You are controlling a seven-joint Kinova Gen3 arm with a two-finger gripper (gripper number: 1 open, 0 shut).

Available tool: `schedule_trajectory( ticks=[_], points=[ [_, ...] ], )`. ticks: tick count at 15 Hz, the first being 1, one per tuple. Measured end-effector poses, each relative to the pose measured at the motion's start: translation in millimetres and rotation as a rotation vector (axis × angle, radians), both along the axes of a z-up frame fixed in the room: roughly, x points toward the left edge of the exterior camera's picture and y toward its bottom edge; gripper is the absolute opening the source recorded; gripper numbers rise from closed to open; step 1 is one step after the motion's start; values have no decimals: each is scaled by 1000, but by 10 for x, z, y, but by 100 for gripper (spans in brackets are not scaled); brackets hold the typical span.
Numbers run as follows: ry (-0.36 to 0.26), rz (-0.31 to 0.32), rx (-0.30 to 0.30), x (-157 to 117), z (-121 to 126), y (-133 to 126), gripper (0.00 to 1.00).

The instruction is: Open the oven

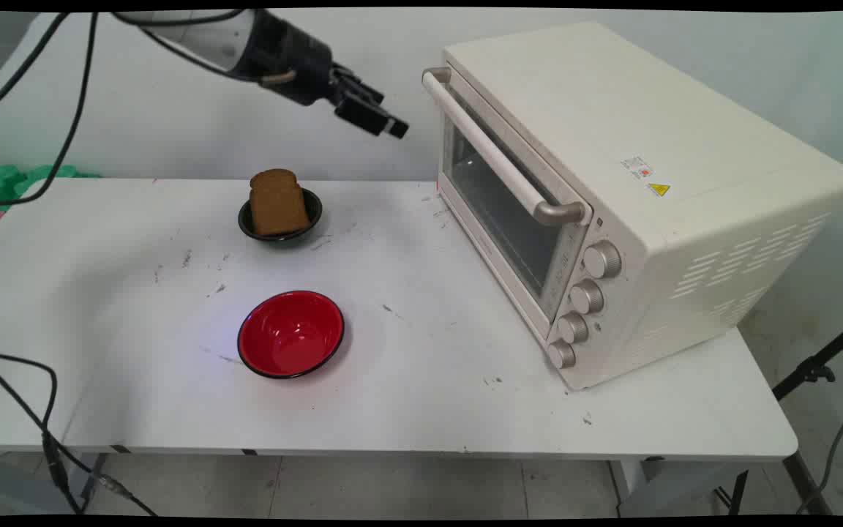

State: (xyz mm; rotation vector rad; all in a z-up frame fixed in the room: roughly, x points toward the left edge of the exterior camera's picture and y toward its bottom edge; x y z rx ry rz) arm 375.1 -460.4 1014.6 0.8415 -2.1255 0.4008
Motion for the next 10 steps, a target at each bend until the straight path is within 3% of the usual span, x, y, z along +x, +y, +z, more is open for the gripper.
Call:
schedule_trajectory(
  ticks=[7,8,10],
  points=[
    [21,-10,-36,-376,205,-187,100],
    [23,-11,-40,-419,221,-211,0],
    [26,-12,-48,-502,244,-262,0]
  ],
)
